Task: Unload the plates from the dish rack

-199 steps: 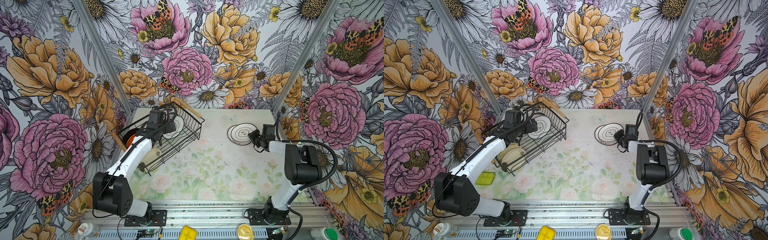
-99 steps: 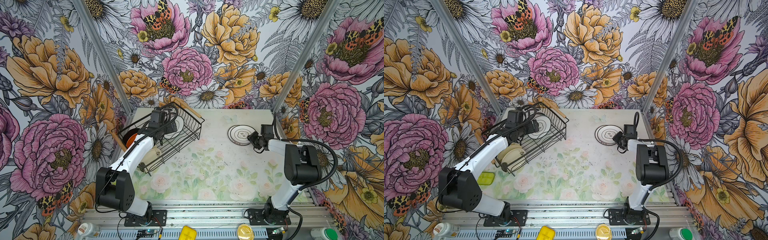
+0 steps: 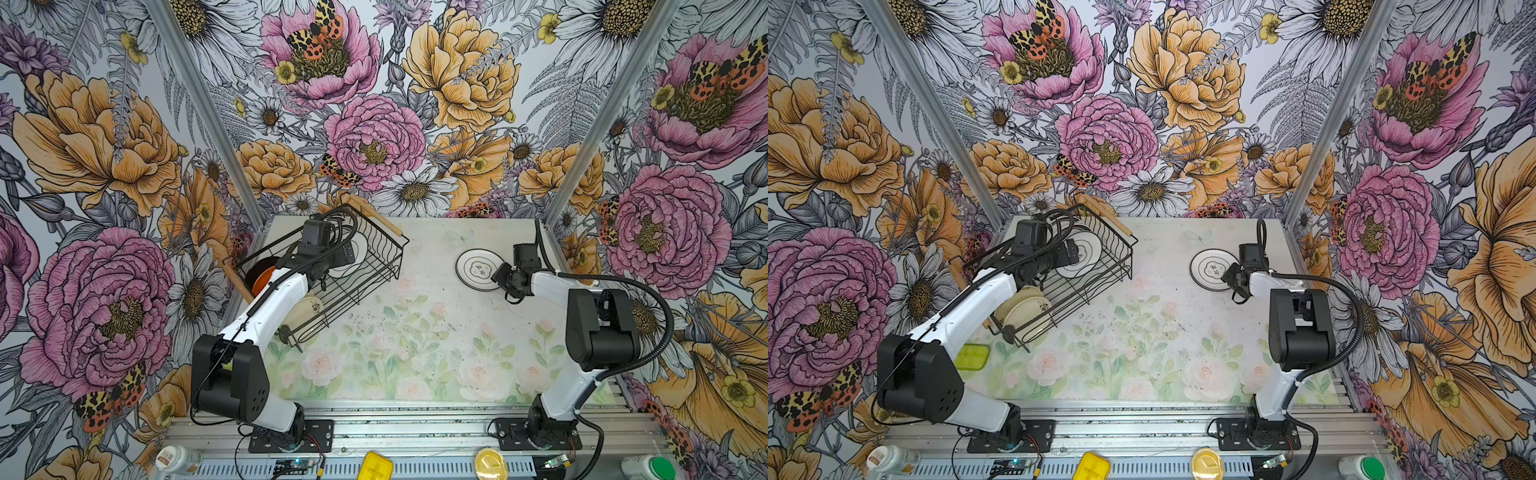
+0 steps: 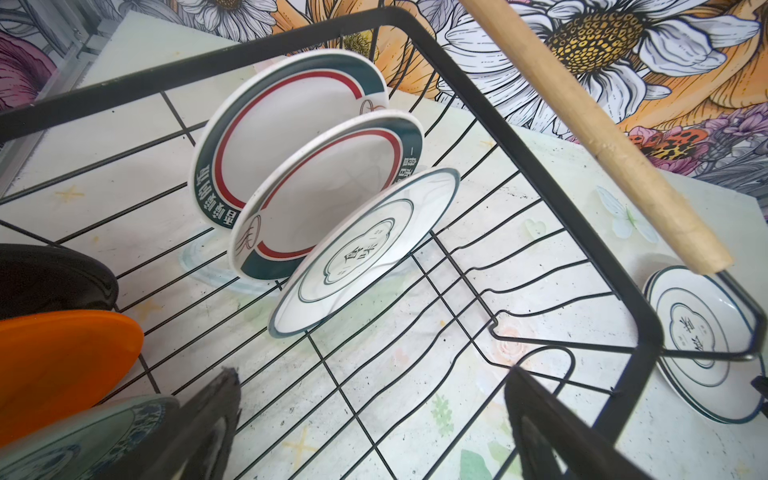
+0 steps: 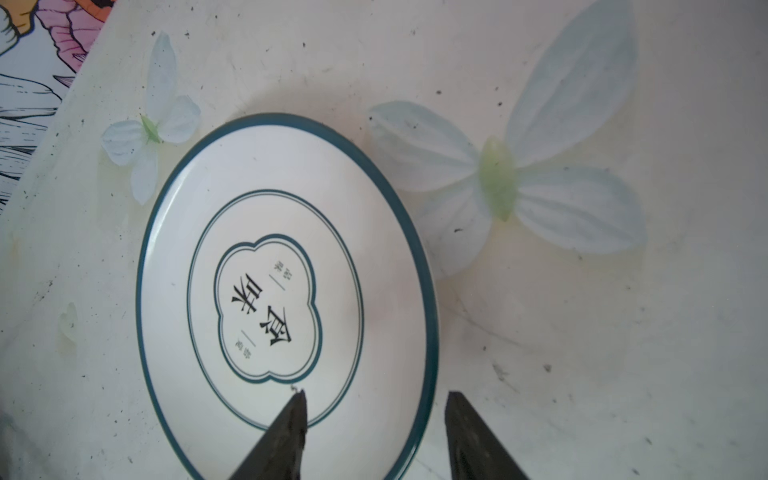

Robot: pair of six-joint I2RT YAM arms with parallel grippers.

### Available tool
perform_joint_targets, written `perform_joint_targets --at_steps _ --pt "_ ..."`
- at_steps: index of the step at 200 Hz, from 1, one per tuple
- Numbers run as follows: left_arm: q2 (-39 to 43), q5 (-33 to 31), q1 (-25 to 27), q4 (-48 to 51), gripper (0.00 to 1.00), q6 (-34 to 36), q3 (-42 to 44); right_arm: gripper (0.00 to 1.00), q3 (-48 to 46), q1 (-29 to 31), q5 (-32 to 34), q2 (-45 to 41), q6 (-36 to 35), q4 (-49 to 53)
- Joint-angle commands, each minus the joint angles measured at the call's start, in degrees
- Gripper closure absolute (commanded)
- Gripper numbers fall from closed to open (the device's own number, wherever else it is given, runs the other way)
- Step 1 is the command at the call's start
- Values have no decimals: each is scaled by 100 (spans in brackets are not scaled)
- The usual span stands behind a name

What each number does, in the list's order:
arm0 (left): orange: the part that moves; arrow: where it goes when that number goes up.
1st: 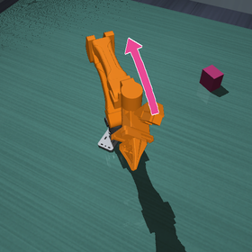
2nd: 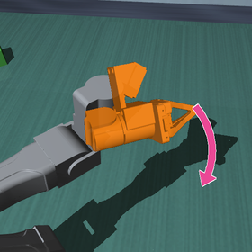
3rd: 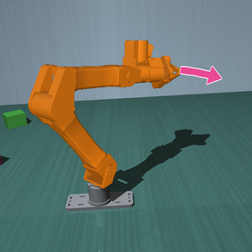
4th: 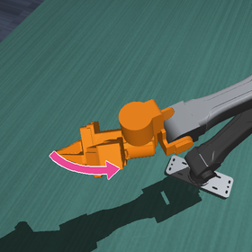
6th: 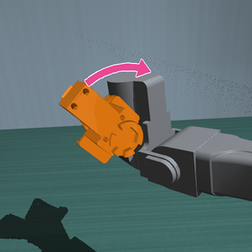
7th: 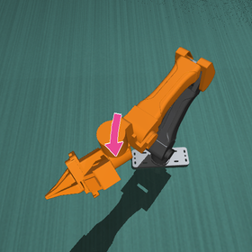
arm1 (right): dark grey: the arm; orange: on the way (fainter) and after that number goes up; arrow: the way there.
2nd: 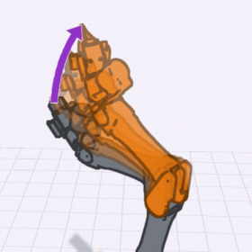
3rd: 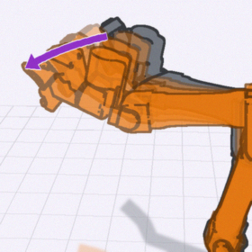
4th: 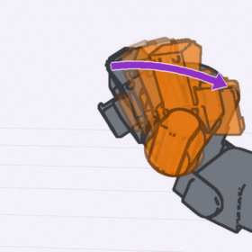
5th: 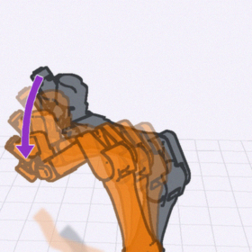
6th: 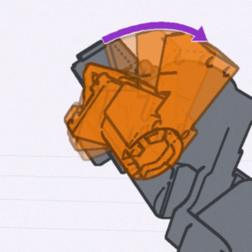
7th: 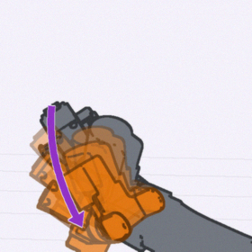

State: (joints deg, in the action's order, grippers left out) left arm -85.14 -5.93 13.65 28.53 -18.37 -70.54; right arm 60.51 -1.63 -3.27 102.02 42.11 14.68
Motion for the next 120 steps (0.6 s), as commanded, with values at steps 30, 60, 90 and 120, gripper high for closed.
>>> perform_joint_targets --at_steps 30,60,90,120 --pt "-29 -195 20 71 1 158 -170 40 247 94 335 -83 -220 258" --pt "-29 -258 -19 105 1 172 -177 29 272 112 360 -52 -288 298" --pt "39 -556 -66 111 1 62 -138 28 290 133 376 -67 -354 311" --pt "252 -1044 -104 39 1 -52 54 21 321 141 379 -59 -489 335"
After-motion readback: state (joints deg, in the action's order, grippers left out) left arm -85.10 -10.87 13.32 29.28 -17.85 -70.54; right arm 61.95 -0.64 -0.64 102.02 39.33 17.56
